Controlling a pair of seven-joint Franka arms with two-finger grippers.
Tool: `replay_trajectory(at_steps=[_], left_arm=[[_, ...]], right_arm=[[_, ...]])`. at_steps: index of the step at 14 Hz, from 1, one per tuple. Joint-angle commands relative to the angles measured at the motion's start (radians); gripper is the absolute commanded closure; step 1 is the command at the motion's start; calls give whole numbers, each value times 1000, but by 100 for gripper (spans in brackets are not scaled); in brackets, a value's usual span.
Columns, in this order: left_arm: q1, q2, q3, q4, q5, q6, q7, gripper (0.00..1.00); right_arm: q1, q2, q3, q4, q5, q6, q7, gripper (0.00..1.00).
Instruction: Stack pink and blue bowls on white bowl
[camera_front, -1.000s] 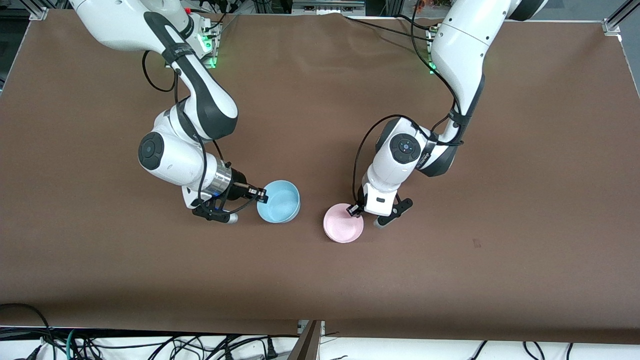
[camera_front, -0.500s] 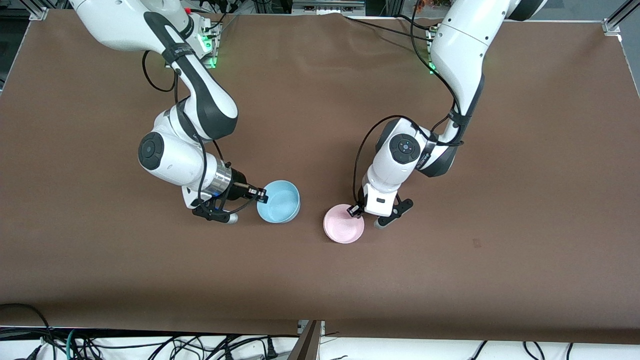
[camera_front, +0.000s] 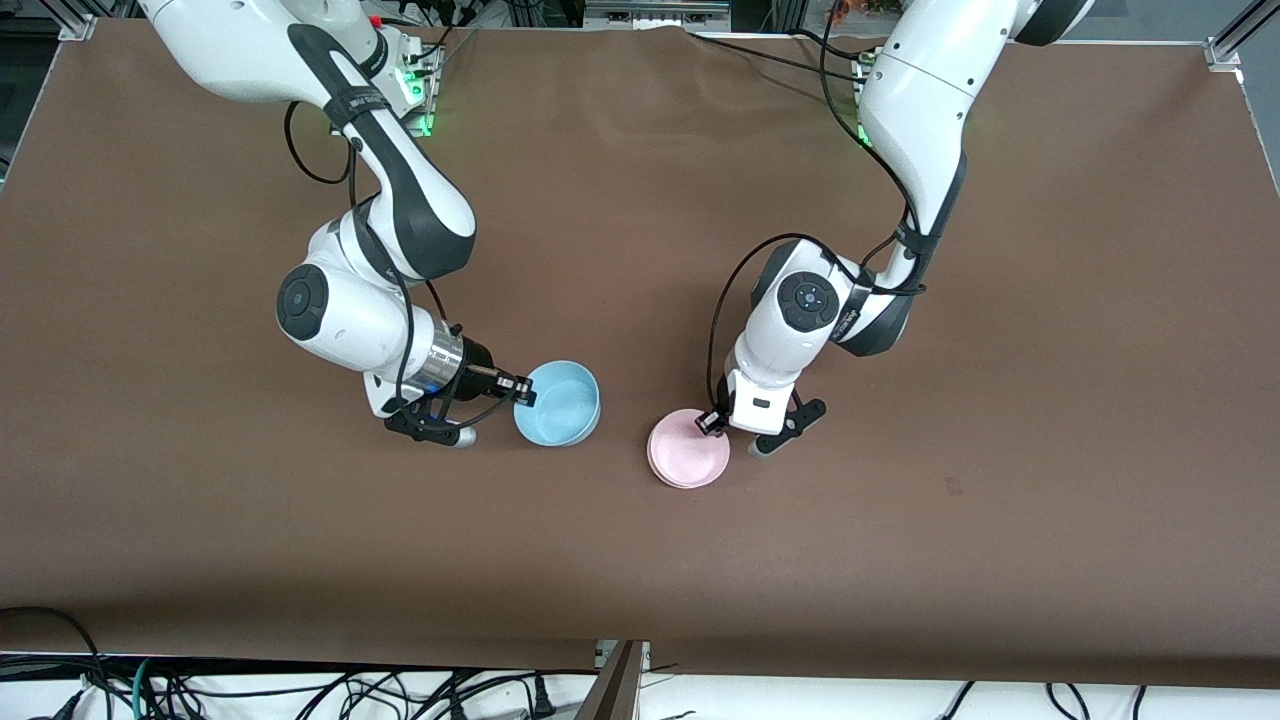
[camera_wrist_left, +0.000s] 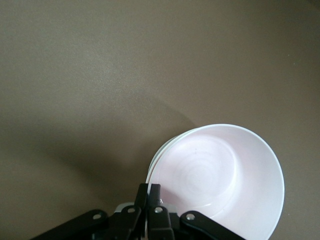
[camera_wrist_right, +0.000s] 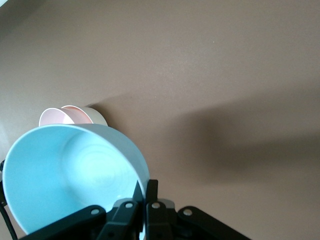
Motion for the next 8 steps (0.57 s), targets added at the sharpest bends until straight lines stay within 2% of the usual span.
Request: replay_trajectory(at_steps=[1,5,8], left_arm=[[-13,14,14,25,36,5,-25,100],[-11,15,14,26,36,5,-25,100],[-11,15,14,27,35,3,-26,83]], right_arm=[[5,17,2,29,5,-1,16,100],[10,22,2,29,5,-1,17,100],[10,22,2,29,5,-1,17,100]])
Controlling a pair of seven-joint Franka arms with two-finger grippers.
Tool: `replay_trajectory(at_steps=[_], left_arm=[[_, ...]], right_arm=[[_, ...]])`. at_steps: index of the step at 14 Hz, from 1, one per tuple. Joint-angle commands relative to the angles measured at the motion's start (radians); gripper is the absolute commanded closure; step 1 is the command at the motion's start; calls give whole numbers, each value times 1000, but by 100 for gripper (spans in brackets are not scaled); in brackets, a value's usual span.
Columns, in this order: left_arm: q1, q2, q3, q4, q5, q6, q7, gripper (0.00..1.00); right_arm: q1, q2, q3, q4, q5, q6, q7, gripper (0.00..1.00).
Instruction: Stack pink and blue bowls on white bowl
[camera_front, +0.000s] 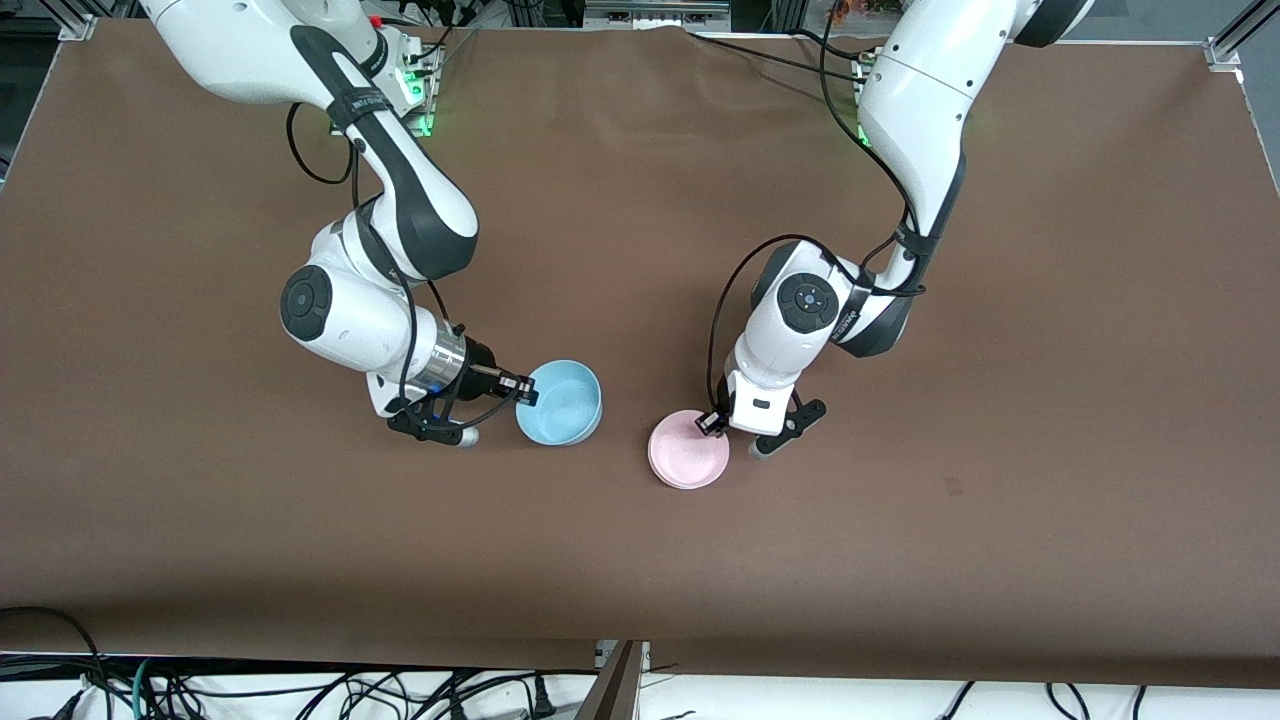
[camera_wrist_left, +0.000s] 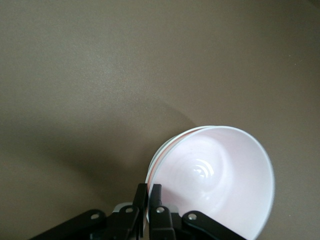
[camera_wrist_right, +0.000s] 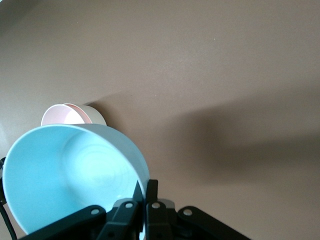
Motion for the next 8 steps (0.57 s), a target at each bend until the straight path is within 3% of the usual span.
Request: replay_trajectory(at_steps=[1,8], left_arm=[[-11,12,12,26,35,5,-26,78],[3,0,18,77,35,-26,-26,77]], right_arm=[[6,18,2,29,5,-2,16,100],[33,18,1,29,3,36,76,100]])
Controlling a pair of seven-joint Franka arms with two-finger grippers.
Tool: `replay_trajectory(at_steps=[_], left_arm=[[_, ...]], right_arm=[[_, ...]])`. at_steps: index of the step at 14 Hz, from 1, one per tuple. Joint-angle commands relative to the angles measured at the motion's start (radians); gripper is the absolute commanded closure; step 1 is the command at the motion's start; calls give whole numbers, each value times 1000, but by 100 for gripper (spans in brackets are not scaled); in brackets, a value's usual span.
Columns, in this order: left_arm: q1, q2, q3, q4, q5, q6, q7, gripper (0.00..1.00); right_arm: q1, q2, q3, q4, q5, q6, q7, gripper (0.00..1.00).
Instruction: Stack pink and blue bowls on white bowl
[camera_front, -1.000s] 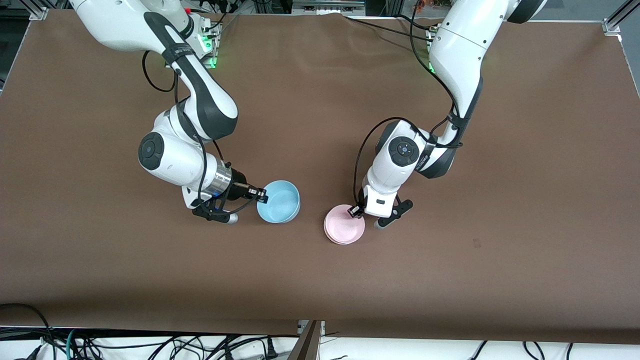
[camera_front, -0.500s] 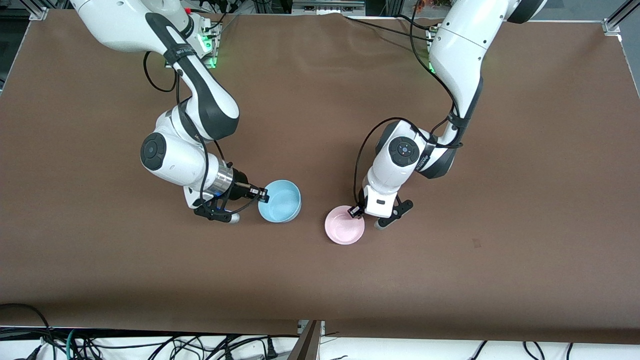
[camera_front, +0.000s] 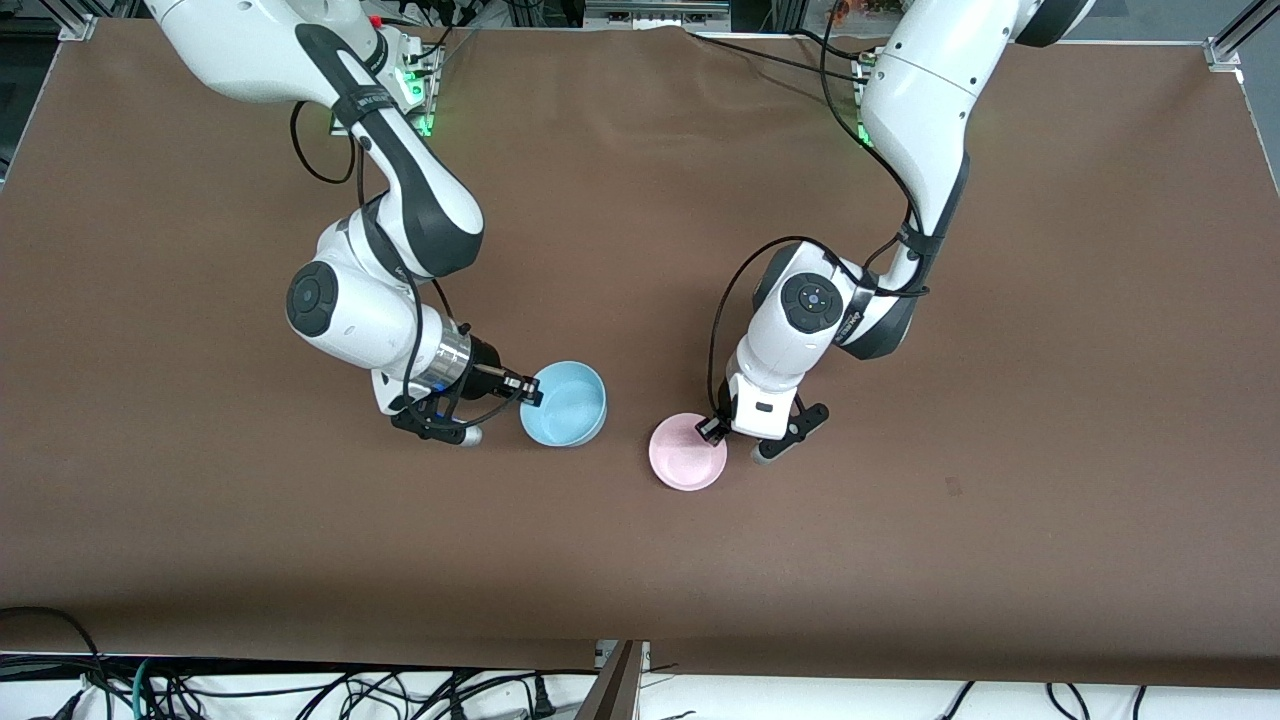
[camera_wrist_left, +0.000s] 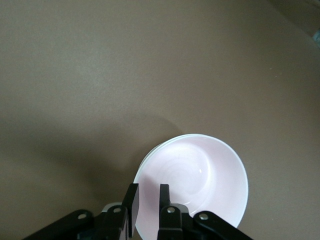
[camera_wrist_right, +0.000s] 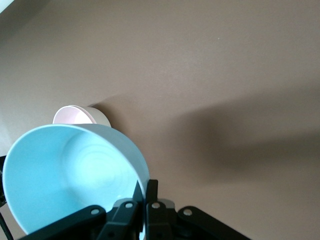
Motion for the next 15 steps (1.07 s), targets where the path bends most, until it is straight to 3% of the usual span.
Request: replay_trajectory(at_steps=[1,4,8,12,15], left_arm=[[2,-3,24,65,33,-54,-24,77],[49,-53,24,114,39,-191,-8,77],[146,-182,12,131,12,-336,95,77],[278,-285,10,133,-114,-500,319,77],[379,-351,10,133,-125,-629,486,77]], right_arm=[[21,19,0,29,3,19,41,100],[63,32,-4,28,-1,63,109,100],[113,77,-7,34,-107,143,265,100],[172,151,-9,104,-136,243,389,100],[250,188,-65,155,-138,249,446,100]])
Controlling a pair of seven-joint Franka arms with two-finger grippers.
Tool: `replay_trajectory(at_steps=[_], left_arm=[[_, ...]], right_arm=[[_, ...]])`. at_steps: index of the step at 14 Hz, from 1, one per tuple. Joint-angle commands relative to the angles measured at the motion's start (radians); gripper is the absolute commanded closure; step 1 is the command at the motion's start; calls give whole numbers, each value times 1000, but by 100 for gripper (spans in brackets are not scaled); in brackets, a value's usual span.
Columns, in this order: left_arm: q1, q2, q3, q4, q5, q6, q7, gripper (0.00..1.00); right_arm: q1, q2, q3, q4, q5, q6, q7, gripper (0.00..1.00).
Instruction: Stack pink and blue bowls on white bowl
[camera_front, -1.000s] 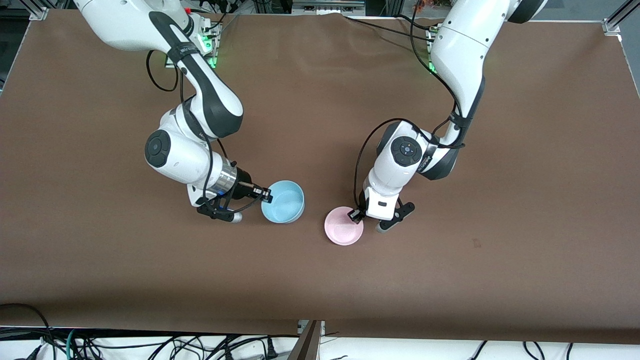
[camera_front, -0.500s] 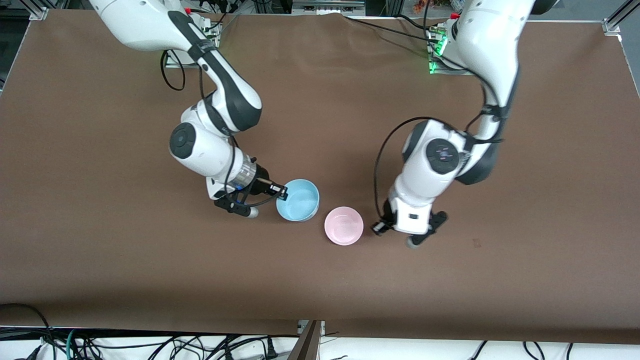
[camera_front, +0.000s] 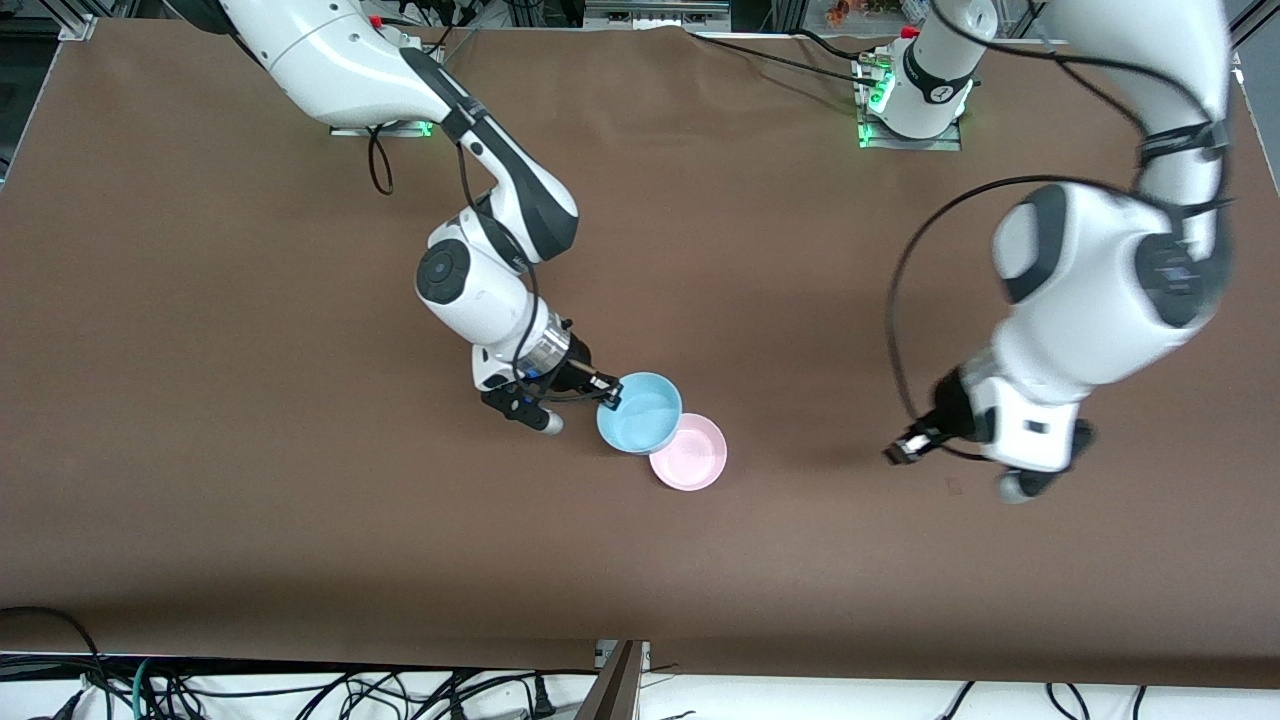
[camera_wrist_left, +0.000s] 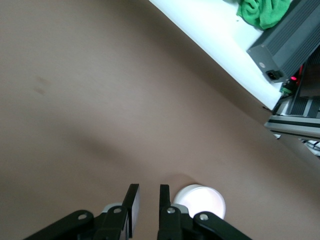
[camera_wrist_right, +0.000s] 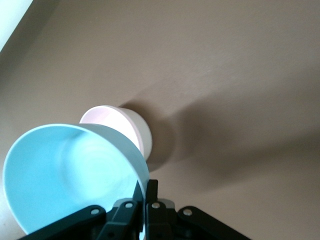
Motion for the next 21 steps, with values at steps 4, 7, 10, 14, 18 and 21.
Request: replay_trajectory(at_steps=[4,7,10,14,18,21], left_arm=[[197,-150,-7,-24,-11,-207,349,76],[289,-197,-2,-26,-1,-257,501,73],[346,-245,-2,-27,59,-278,578,72],[354,-259,-5,-58,67,-338,666,69],[340,-214,-13,-60,67,-294,660,65],[338,-187,-14,-64,67,-239,658,64]], right_arm=[[152,113,-117,115,-14,90,89,100],[162,159,-126,172,-18,119,89,100],[162,196,-126,230,-24,125,86,100],[175,227,-126,237,-40,158,86,100],[175,233,-126,235,-37,156,81,100],[166,233,-125,237,-29,152,81,62]])
